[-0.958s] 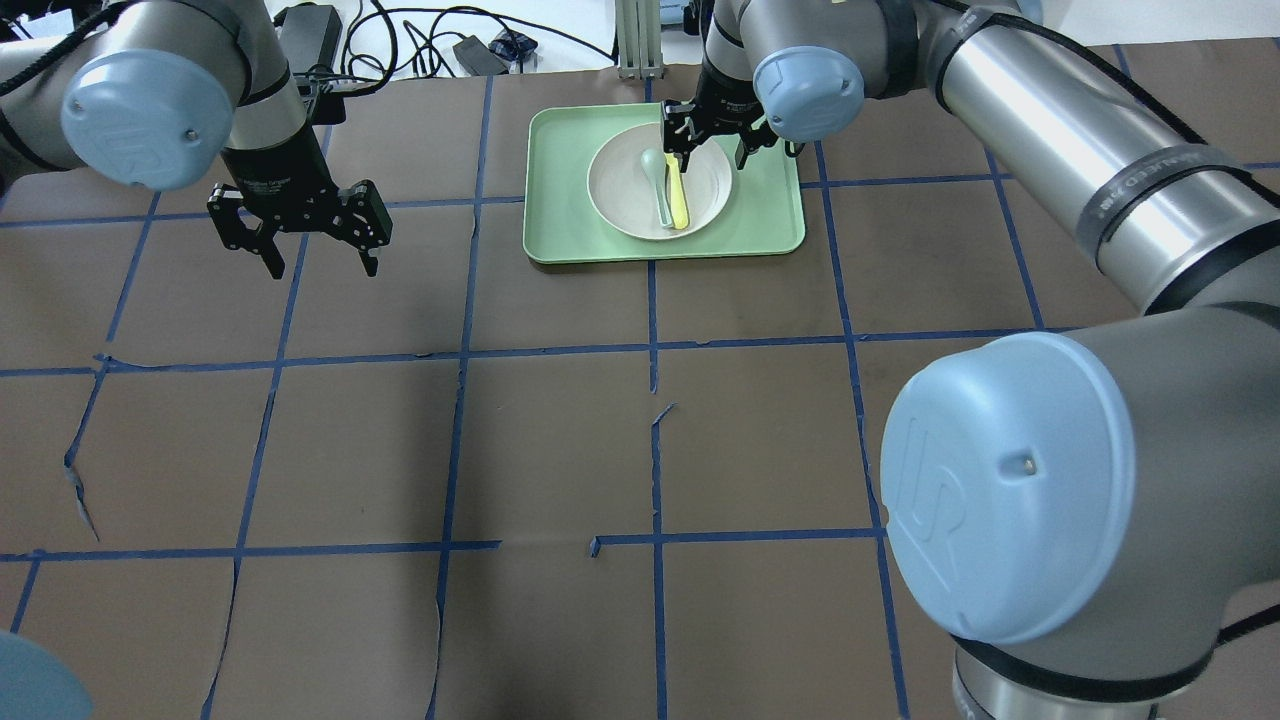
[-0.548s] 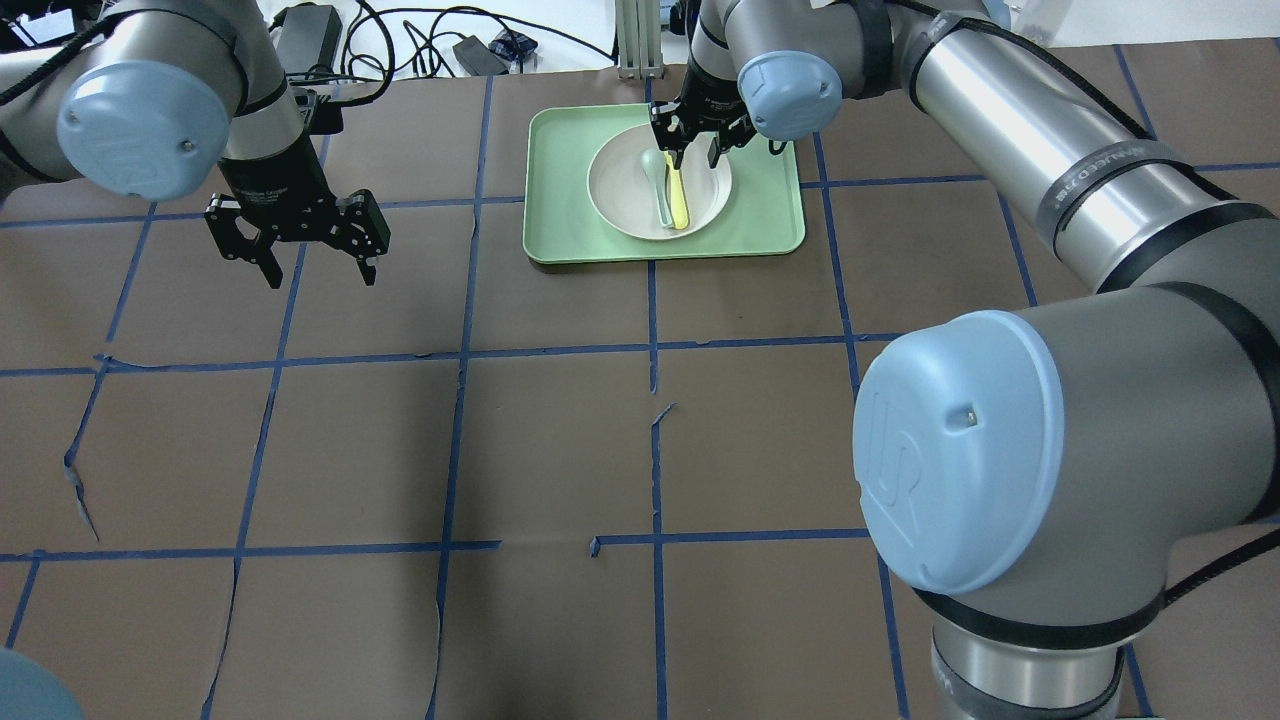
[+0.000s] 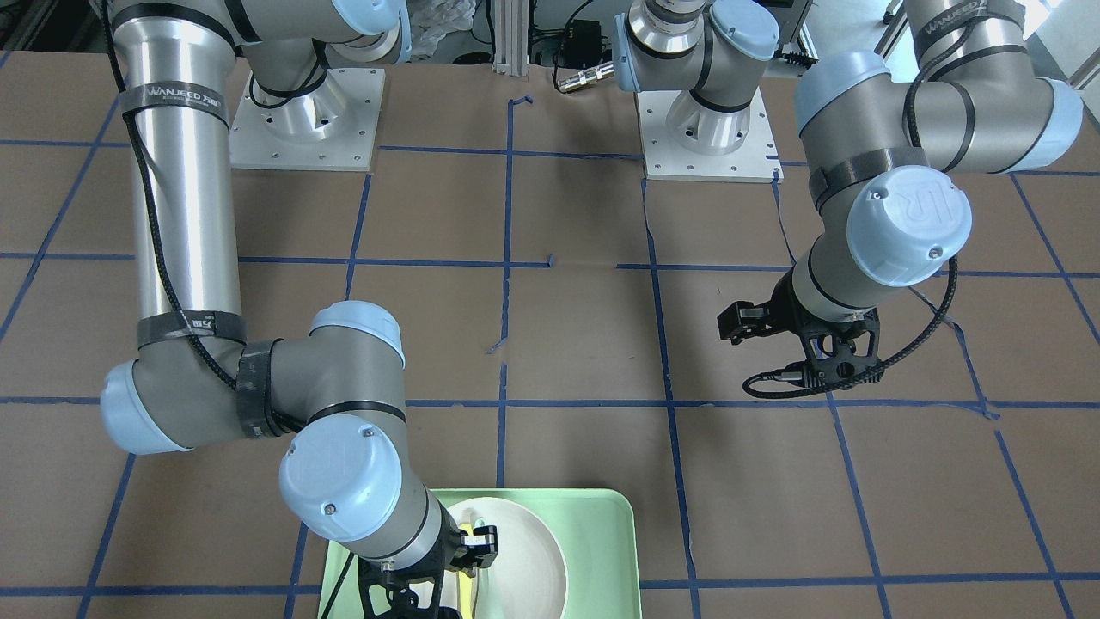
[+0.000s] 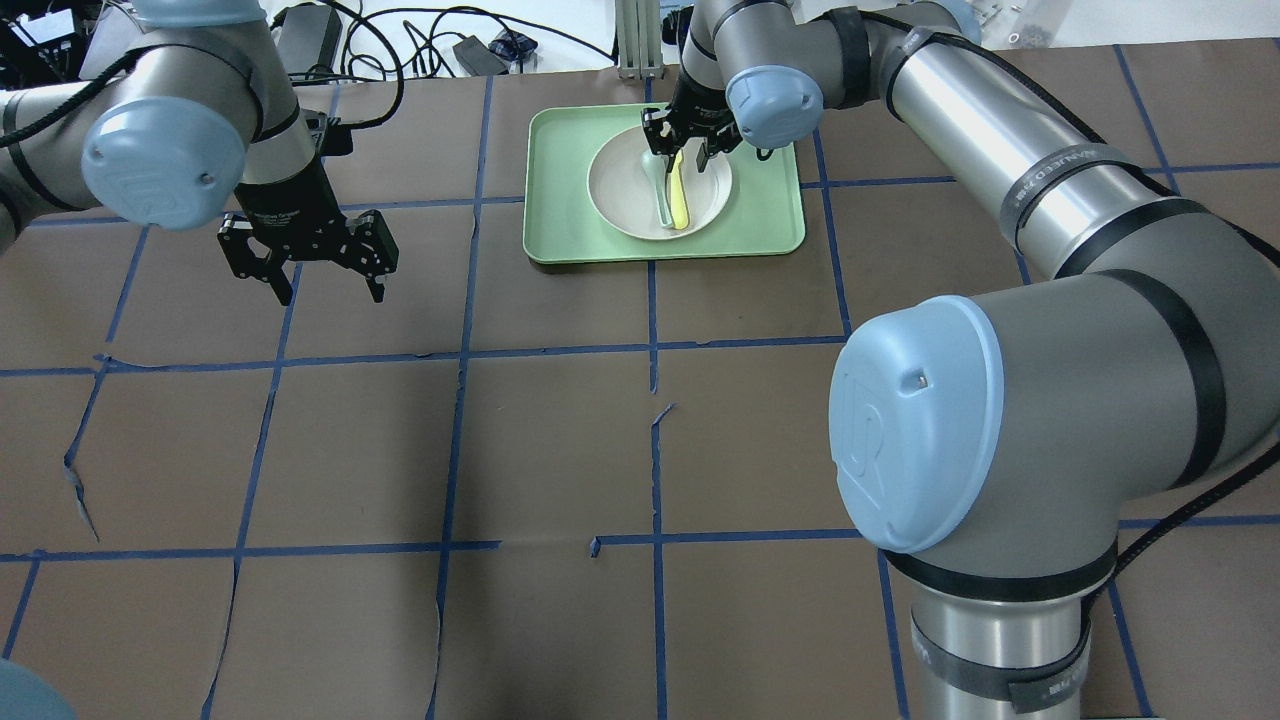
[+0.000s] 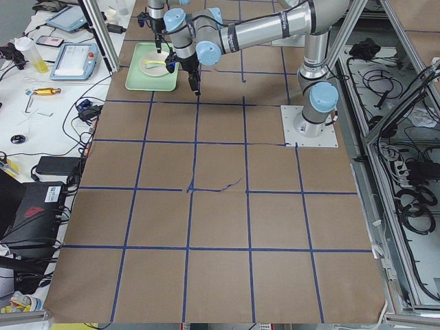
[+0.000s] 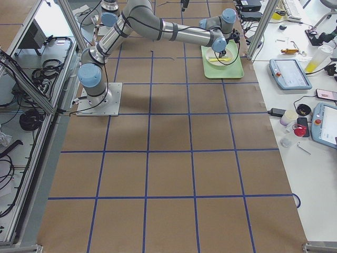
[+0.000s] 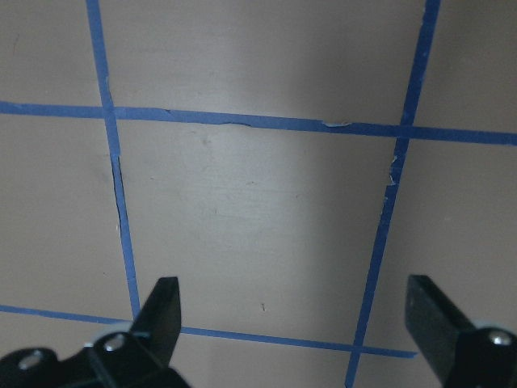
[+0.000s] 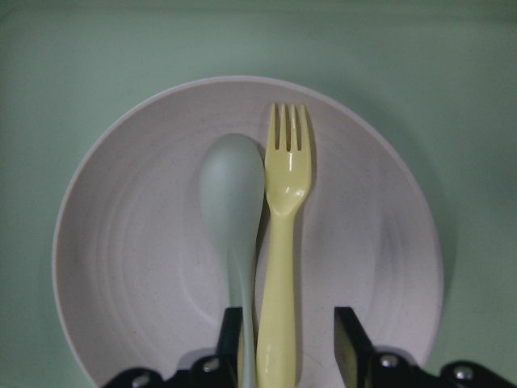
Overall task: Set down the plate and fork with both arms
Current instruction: 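Lower the right gripper and close it on the yellow fork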
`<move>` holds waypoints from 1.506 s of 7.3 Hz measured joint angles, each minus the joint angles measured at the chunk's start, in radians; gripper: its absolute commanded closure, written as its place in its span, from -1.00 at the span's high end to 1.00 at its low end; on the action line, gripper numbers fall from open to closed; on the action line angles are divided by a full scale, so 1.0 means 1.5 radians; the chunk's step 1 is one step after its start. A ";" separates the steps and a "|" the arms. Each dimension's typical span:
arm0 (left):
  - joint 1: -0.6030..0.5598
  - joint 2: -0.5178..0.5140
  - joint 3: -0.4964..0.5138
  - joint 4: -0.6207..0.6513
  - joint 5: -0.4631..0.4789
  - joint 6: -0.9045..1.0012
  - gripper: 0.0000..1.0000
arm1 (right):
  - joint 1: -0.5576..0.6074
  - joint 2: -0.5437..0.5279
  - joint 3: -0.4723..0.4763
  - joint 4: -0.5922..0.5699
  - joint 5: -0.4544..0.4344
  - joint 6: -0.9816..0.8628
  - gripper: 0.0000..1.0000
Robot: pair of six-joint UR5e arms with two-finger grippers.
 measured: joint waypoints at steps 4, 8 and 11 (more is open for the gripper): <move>0.000 0.006 -0.003 0.003 0.001 0.000 1.00 | 0.000 0.030 -0.002 -0.020 -0.007 0.007 0.00; 0.002 0.007 -0.012 0.003 0.002 0.007 1.00 | 0.006 0.037 -0.001 -0.026 -0.008 0.026 0.00; 0.003 0.008 -0.016 0.004 0.002 0.015 1.00 | 0.010 0.040 -0.001 -0.030 -0.011 0.031 0.02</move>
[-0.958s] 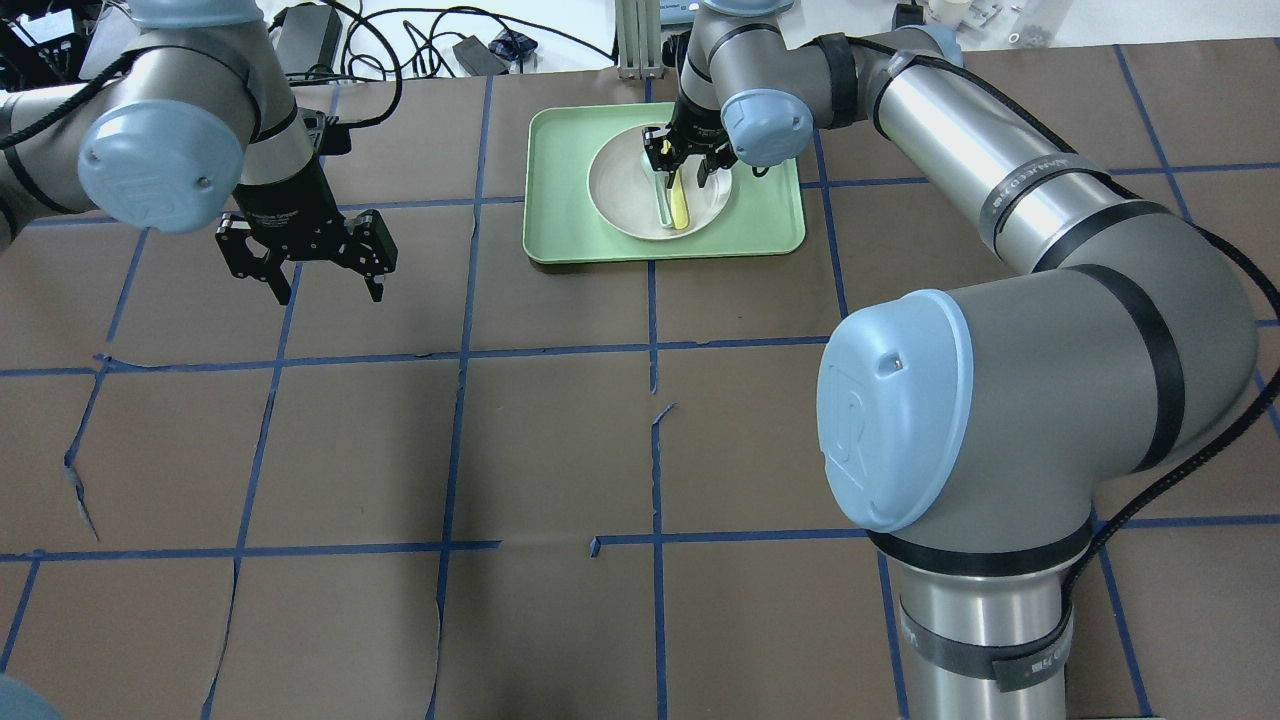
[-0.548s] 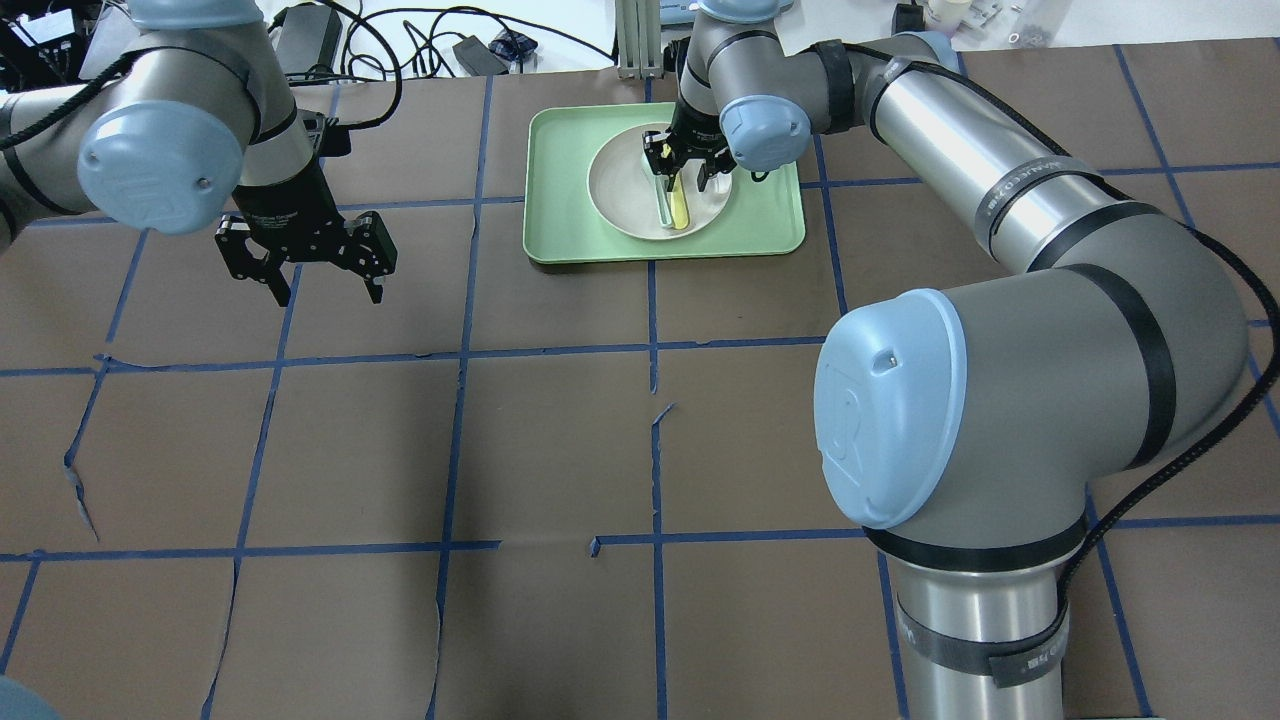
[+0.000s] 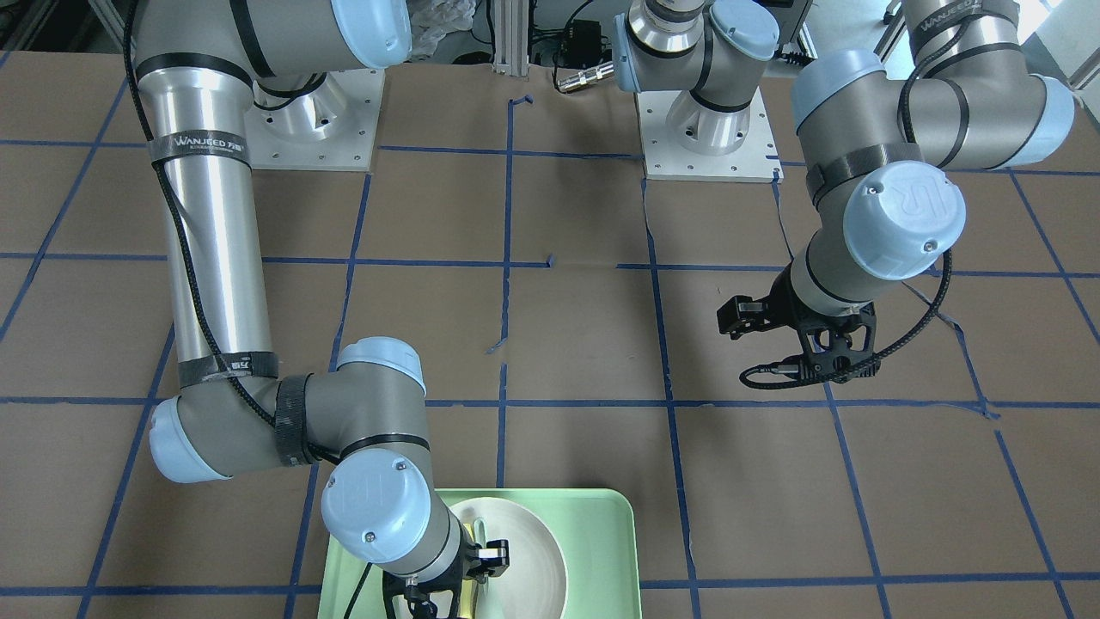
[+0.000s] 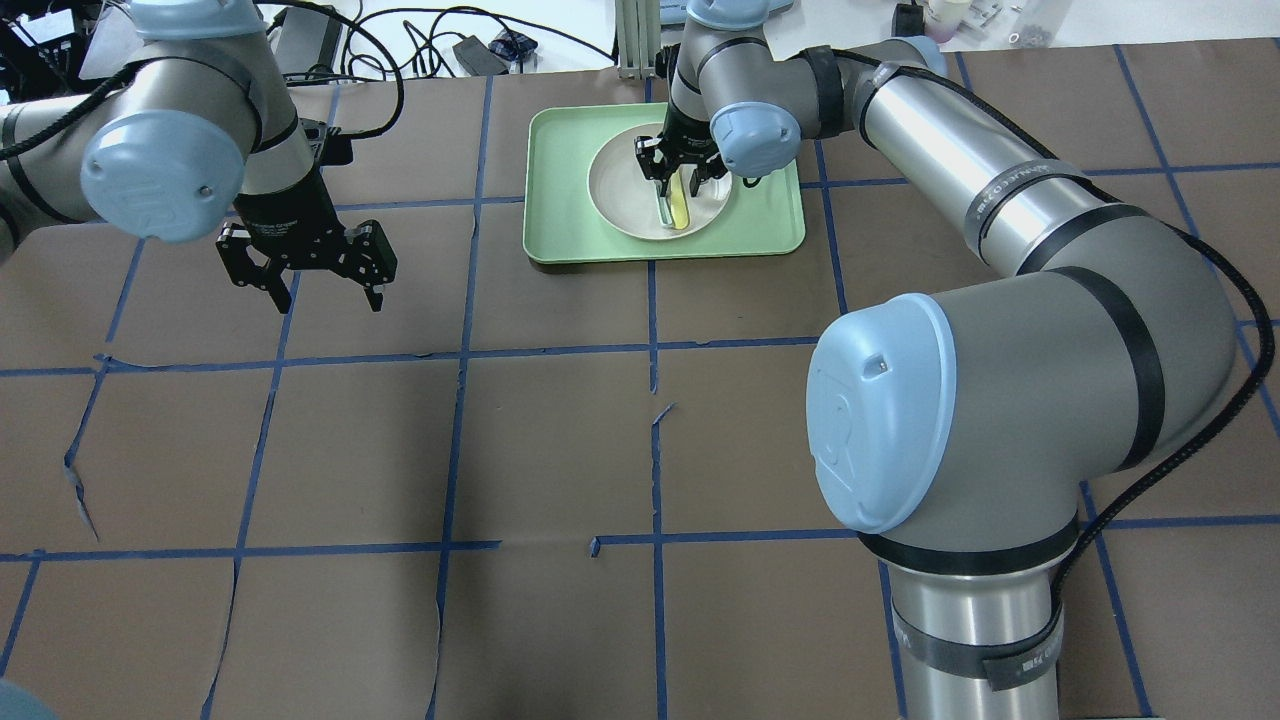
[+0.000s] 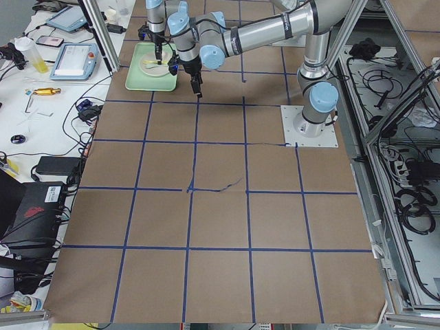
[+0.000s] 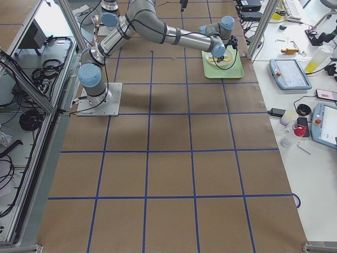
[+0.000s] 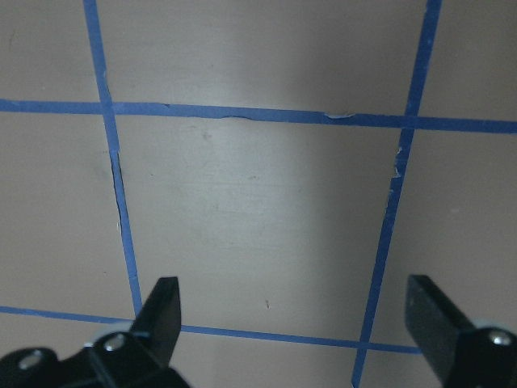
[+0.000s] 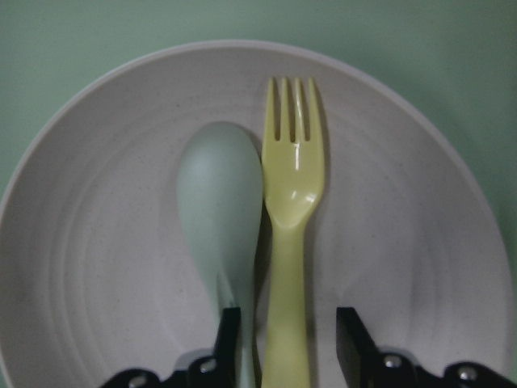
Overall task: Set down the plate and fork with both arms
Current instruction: 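Lower the right gripper and close it on the yellow fork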
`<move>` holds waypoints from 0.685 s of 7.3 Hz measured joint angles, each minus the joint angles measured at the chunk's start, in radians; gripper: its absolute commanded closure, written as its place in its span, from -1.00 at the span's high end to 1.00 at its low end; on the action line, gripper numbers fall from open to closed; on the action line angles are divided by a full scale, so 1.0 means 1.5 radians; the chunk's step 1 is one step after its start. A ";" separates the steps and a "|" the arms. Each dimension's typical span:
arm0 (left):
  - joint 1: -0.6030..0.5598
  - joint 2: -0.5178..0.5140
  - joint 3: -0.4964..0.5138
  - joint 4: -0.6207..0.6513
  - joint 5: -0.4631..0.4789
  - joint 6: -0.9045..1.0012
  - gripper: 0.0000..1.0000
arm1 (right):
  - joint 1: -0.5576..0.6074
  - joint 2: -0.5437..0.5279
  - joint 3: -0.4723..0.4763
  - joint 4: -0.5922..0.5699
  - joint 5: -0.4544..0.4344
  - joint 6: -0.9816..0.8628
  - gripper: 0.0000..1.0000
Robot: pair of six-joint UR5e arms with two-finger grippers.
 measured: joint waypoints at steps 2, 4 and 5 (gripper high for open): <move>0.000 0.000 0.000 0.000 0.000 0.001 1.00 | 0.000 0.000 -0.001 -0.001 -0.004 -0.003 0.04; 0.001 0.000 0.000 0.000 0.000 0.001 1.00 | 0.000 0.003 -0.001 -0.007 -0.015 -0.006 0.08; 0.001 0.000 0.000 0.001 0.000 0.001 1.00 | 0.000 0.005 -0.001 -0.009 -0.024 -0.006 0.11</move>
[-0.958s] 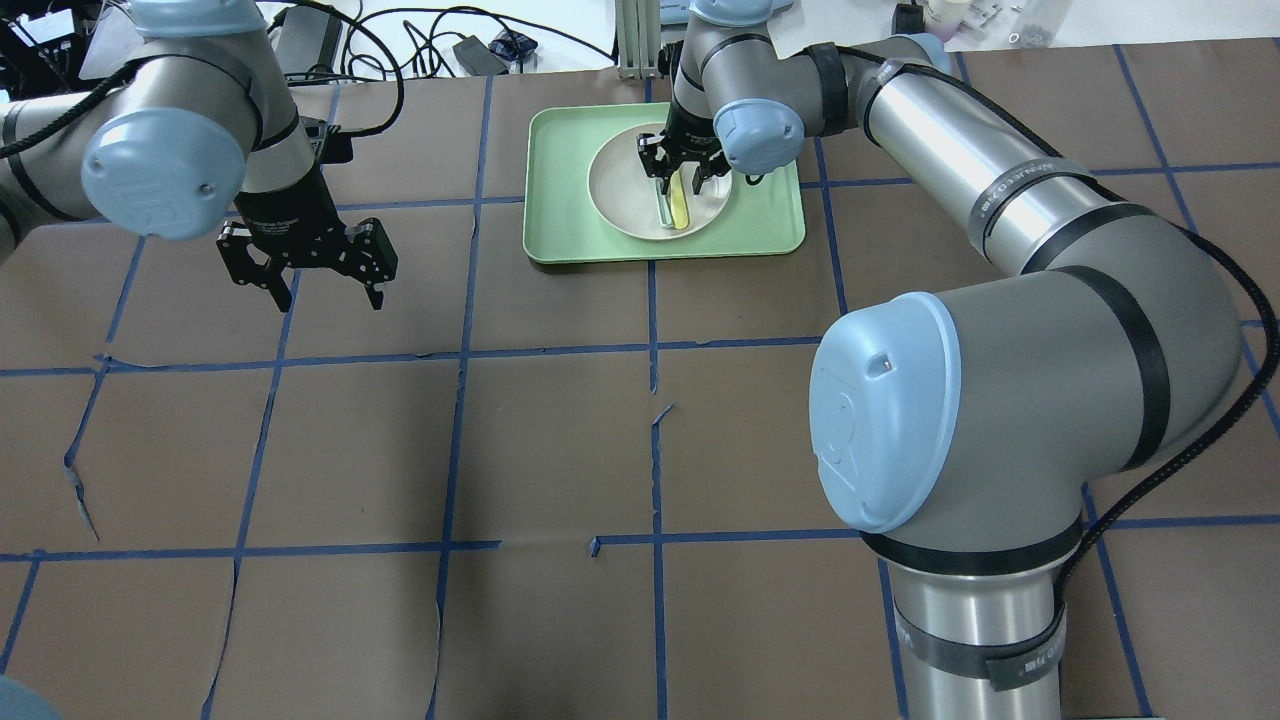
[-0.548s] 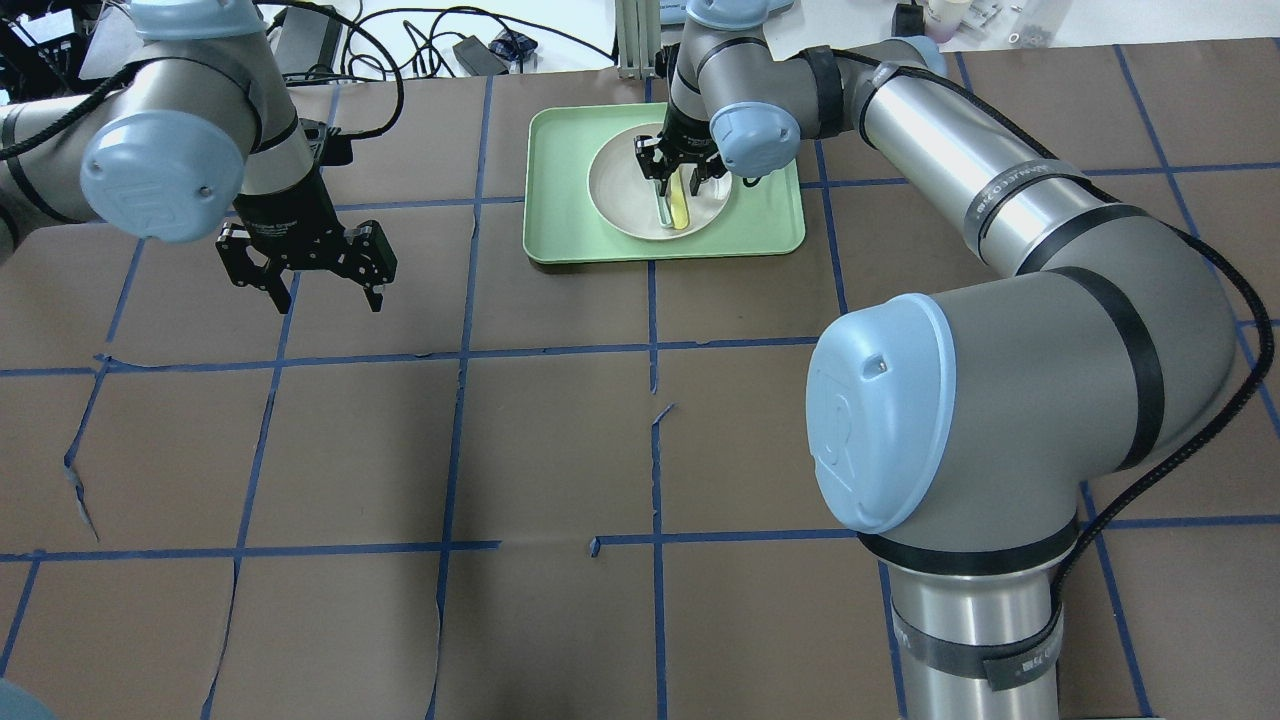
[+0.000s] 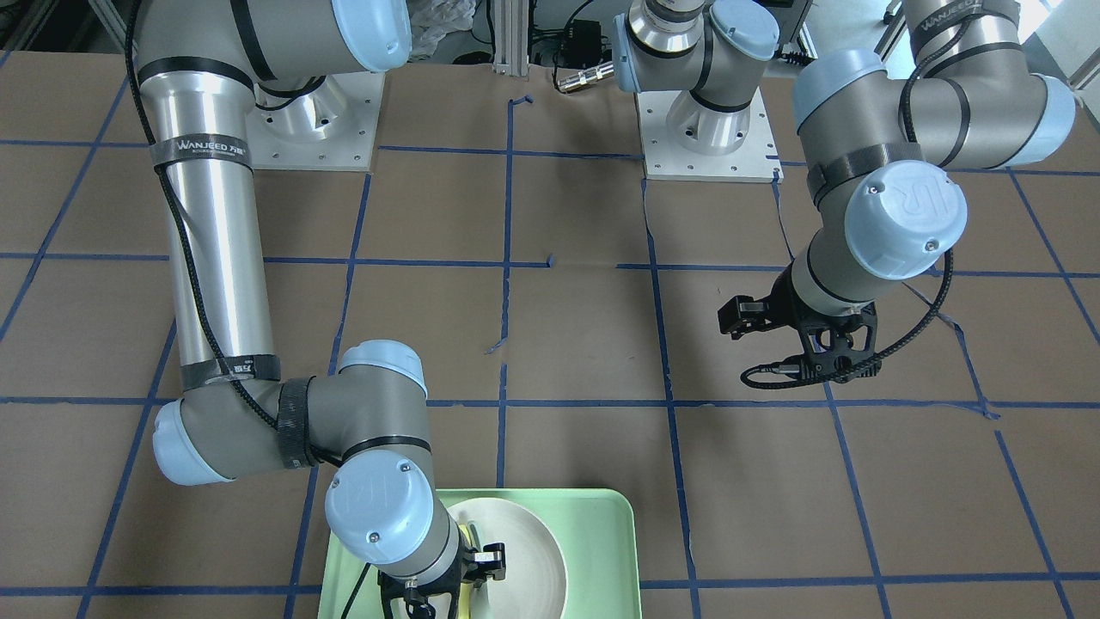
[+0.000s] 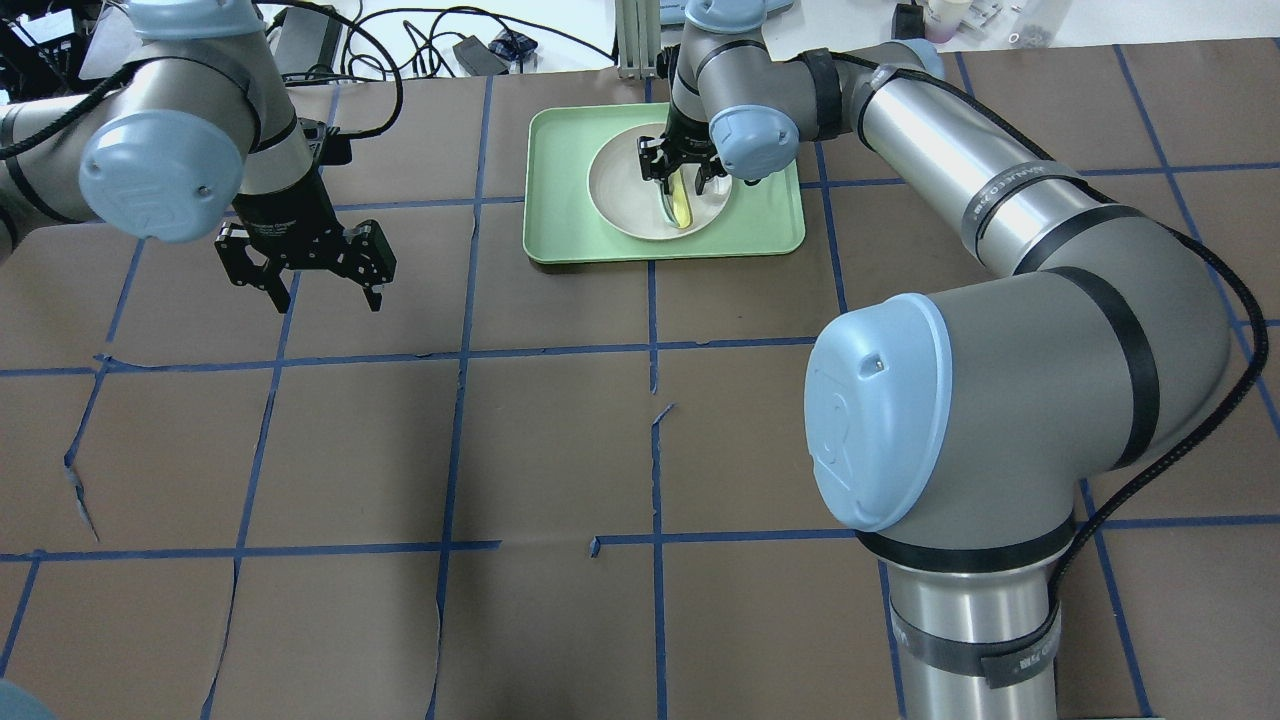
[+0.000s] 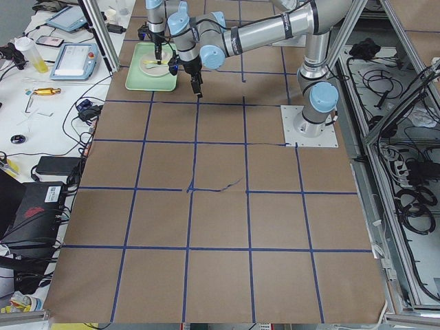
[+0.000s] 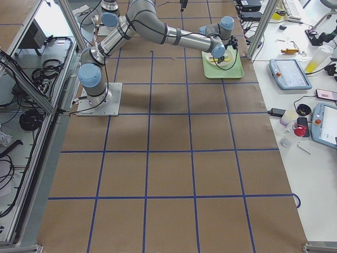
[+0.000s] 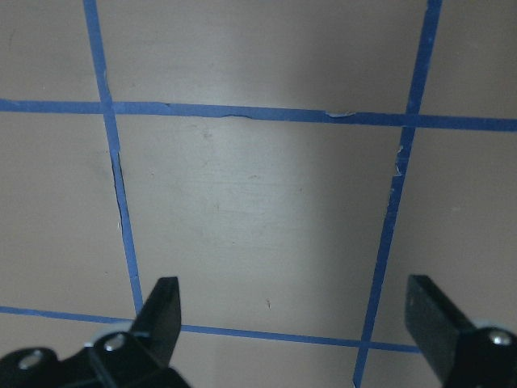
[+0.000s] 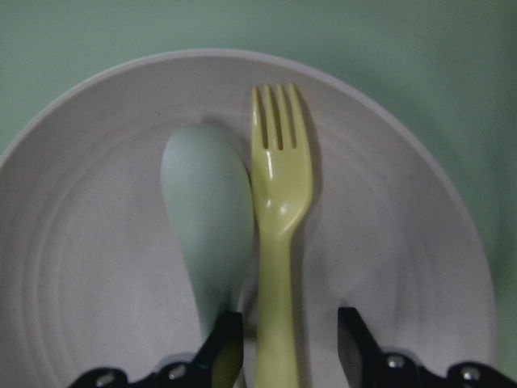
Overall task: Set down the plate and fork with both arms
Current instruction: 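Lower the right gripper and close it on the yellow fork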
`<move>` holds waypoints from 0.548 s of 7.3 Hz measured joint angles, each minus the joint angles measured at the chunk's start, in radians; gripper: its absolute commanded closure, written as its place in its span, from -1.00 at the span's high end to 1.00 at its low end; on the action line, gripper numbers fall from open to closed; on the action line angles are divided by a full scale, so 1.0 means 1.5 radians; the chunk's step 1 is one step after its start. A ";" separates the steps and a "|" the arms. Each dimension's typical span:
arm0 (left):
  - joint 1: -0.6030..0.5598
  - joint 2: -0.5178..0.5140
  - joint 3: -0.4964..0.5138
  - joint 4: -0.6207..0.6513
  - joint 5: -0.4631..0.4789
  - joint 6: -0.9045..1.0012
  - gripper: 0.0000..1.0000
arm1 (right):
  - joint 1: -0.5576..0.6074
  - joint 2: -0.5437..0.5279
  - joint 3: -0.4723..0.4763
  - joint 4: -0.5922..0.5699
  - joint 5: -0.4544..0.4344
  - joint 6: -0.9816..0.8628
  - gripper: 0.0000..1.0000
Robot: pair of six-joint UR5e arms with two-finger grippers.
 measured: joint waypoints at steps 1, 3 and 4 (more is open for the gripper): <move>0.000 0.000 0.000 0.000 0.000 0.000 1.00 | 0.000 -0.001 0.000 -0.001 -0.005 0.001 0.13; 0.000 0.000 0.000 0.000 0.000 0.000 1.00 | -0.001 -0.006 0.000 -0.001 -0.004 0.003 0.13; 0.001 0.000 0.000 0.001 0.000 0.000 1.00 | -0.001 -0.006 0.000 -0.001 -0.002 0.003 0.13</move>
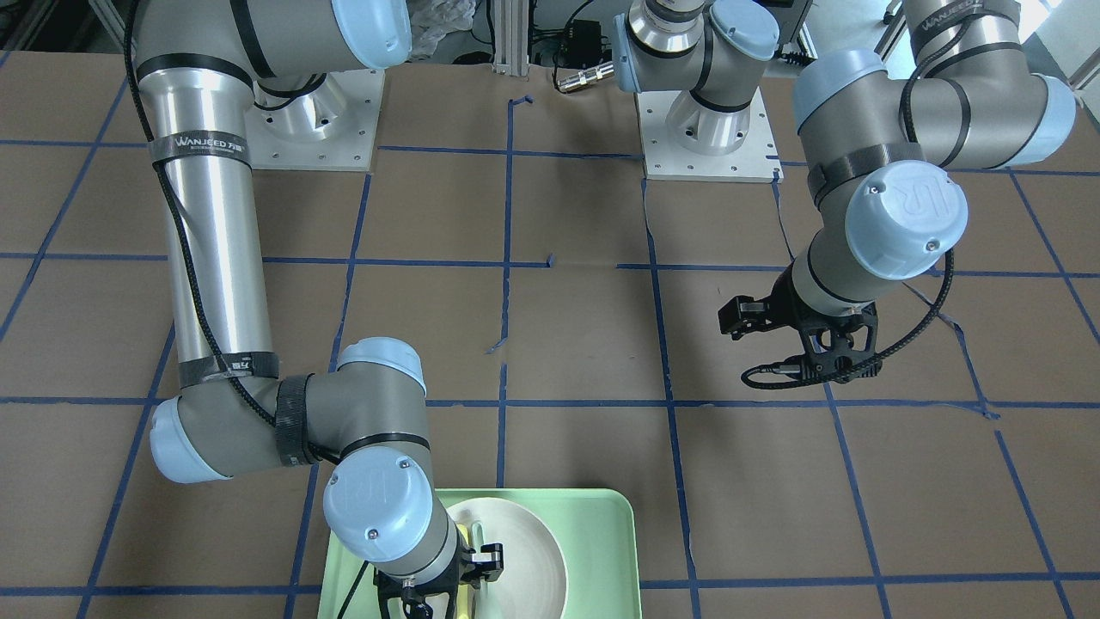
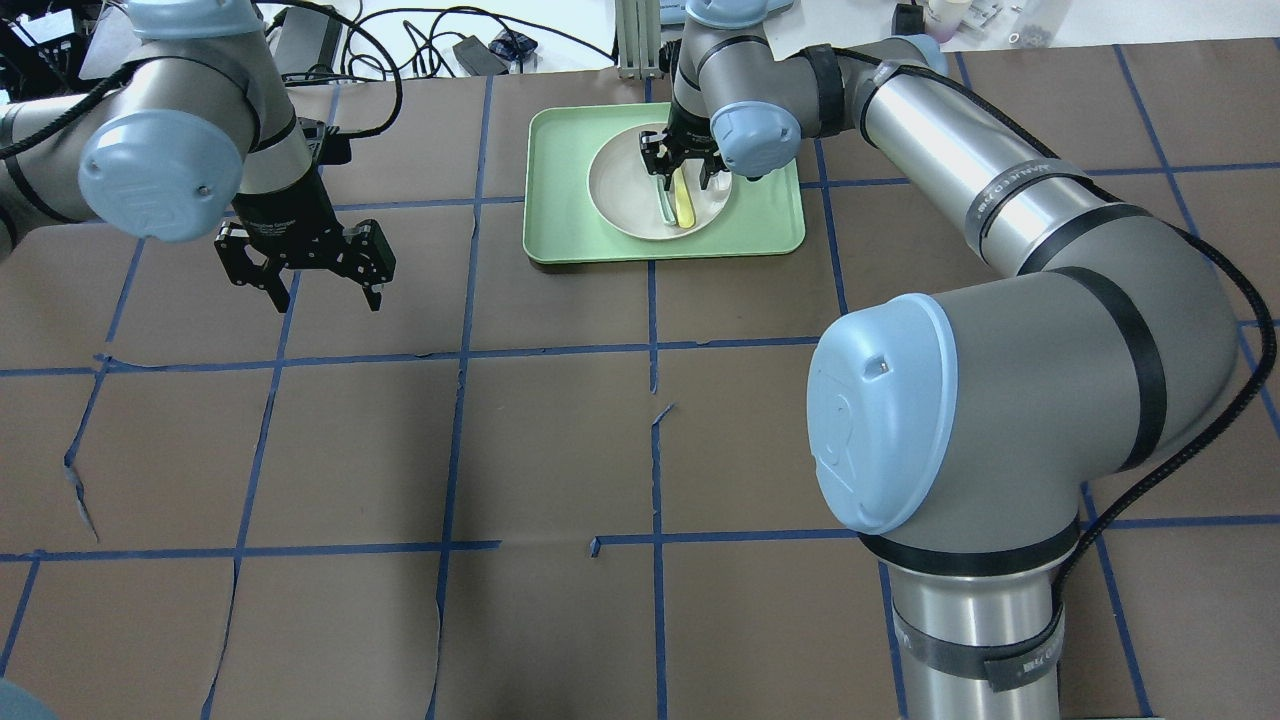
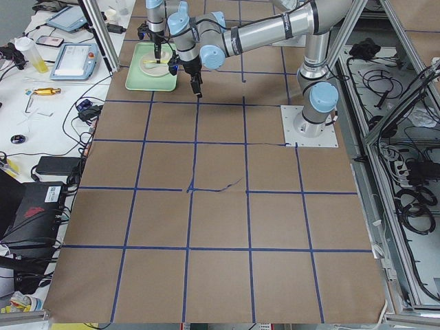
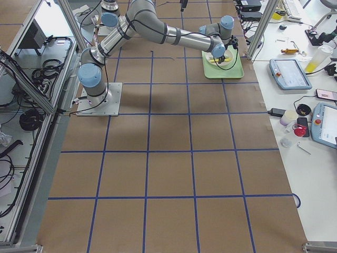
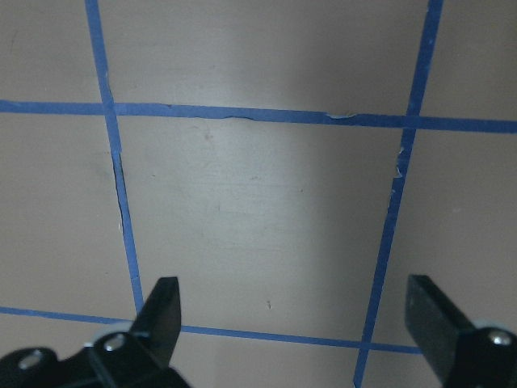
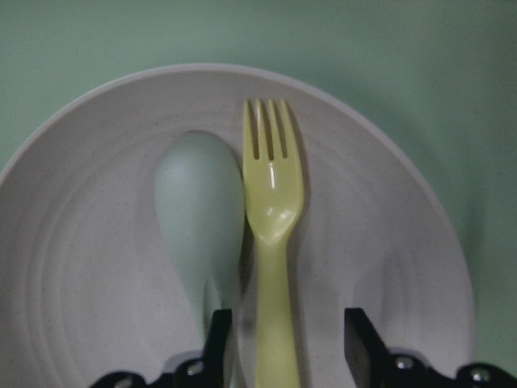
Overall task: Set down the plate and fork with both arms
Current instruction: 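Lower the right gripper and close it on the yellow fork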
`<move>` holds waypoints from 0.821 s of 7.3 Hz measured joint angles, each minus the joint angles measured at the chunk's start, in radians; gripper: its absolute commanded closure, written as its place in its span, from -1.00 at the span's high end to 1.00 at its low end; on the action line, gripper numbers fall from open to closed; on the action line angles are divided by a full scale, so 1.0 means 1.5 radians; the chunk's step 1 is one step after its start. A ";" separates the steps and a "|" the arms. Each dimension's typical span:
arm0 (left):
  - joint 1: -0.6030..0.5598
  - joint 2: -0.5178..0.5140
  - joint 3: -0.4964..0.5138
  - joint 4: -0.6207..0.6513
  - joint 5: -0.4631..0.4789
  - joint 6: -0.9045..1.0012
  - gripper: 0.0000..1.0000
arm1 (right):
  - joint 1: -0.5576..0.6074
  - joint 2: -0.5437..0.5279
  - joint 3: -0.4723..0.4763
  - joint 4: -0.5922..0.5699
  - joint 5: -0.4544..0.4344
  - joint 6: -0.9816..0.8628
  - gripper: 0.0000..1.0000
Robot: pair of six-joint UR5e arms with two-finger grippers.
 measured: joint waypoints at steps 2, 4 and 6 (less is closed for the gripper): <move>0.000 0.000 0.000 0.001 0.000 0.000 1.00 | 0.001 0.001 0.000 0.000 0.000 -0.003 0.13; 0.001 0.000 0.000 0.002 0.000 0.000 1.00 | 0.000 0.001 0.000 0.000 -0.005 -0.012 0.14; 0.001 -0.002 -0.001 0.002 0.000 -0.001 1.00 | 0.000 -0.001 0.002 0.000 -0.008 -0.018 0.14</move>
